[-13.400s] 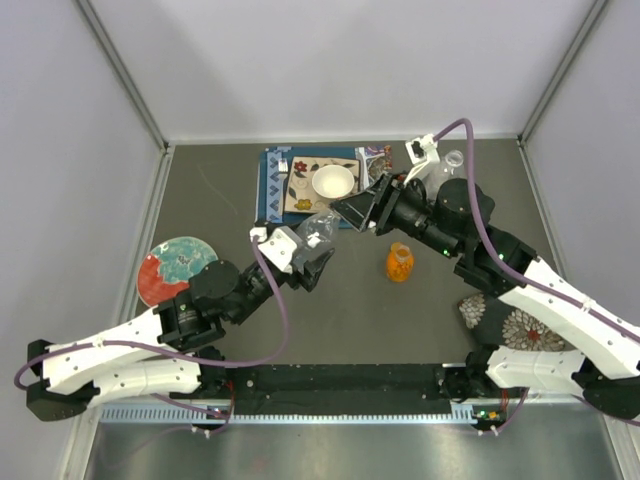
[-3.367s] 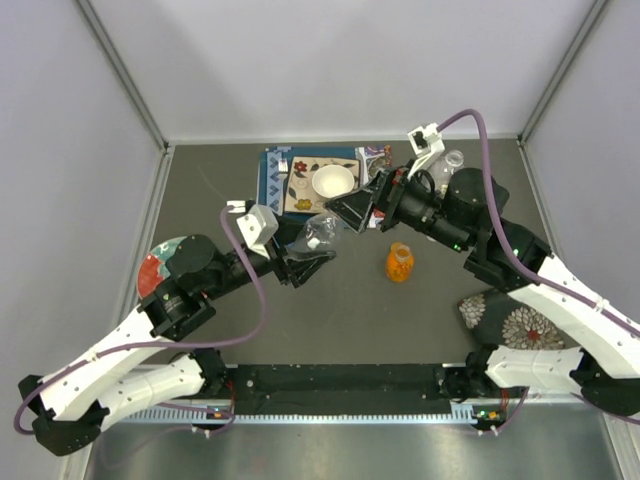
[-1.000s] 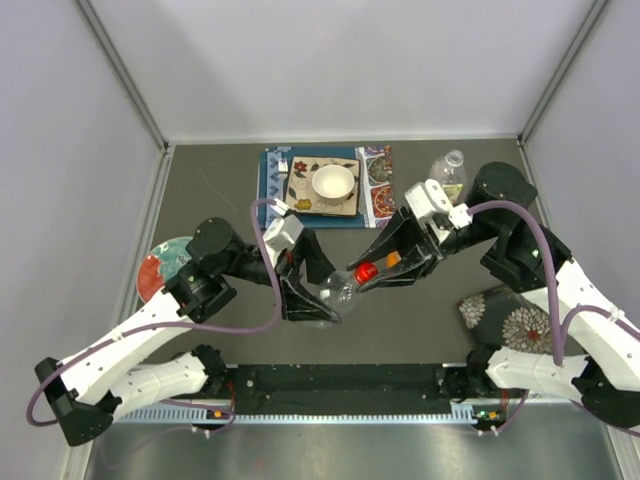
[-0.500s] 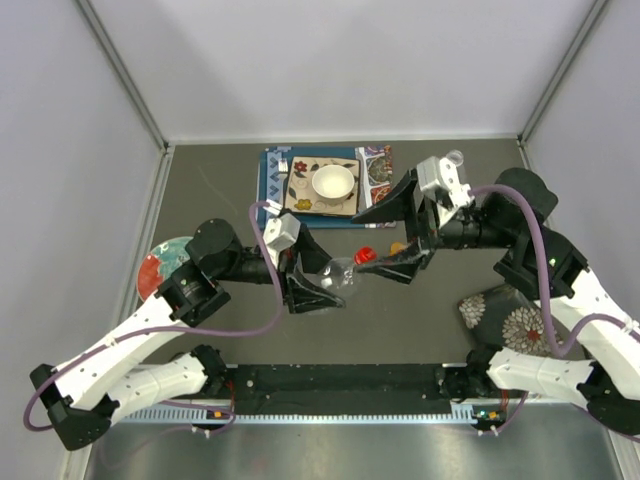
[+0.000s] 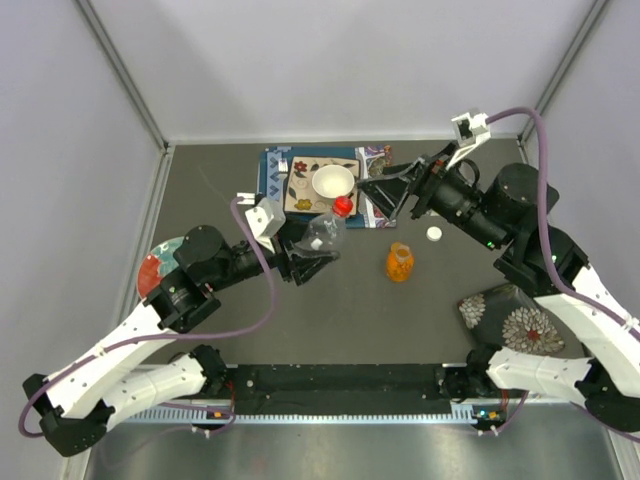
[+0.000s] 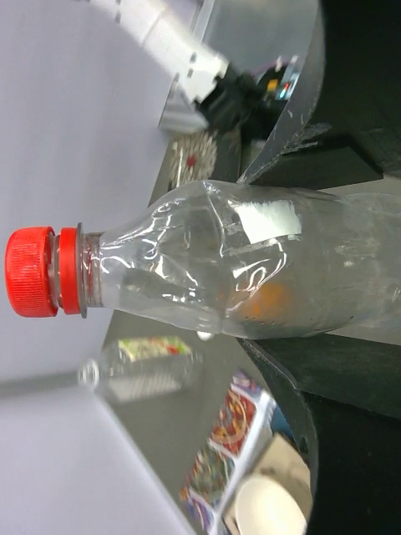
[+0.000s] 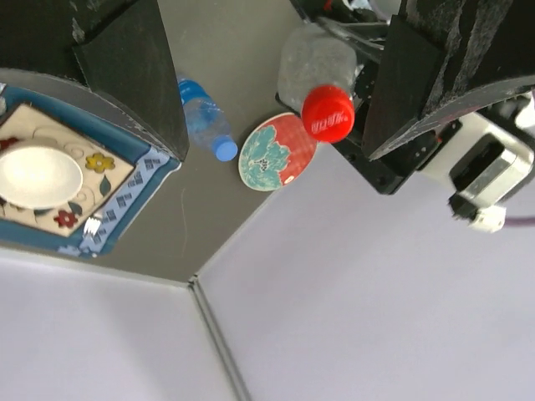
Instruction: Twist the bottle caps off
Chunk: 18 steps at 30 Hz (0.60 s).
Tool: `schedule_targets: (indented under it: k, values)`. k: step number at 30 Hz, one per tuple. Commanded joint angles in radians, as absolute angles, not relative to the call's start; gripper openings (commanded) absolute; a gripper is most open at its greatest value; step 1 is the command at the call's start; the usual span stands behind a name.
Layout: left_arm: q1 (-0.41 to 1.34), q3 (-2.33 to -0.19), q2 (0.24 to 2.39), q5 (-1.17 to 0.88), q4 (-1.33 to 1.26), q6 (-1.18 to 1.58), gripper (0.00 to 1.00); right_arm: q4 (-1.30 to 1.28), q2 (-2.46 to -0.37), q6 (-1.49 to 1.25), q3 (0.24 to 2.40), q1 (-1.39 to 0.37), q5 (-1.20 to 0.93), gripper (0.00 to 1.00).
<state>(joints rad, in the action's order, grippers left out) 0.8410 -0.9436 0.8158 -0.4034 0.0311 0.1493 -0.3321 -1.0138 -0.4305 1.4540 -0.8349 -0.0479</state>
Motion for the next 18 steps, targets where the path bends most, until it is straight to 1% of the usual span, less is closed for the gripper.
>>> schedule_targets:
  k: [1,5,7,14,18]
  values:
    - [0.861,-0.928,0.79,-0.079,0.021,0.071,0.16,-0.397,-1.046,-0.601,1.509,-0.86,0.143,0.86]
    - [0.887,-0.904,0.782,0.09,0.008,0.043,0.16,-0.417,-1.094,-0.603,1.561,-0.925,0.224,0.86]
    - [0.9,-0.899,0.785,0.161,0.009,0.029,0.16,-0.422,-1.135,-0.601,1.58,-0.945,0.225,0.86]
    - [0.986,-0.899,0.796,0.331,-0.023,-0.031,0.15,-0.419,-1.245,-0.611,1.644,-0.968,0.274,0.86]
    - [1.011,-0.893,0.801,0.388,-0.031,-0.057,0.15,-0.411,-1.298,-0.626,1.658,-0.973,0.293,0.85]
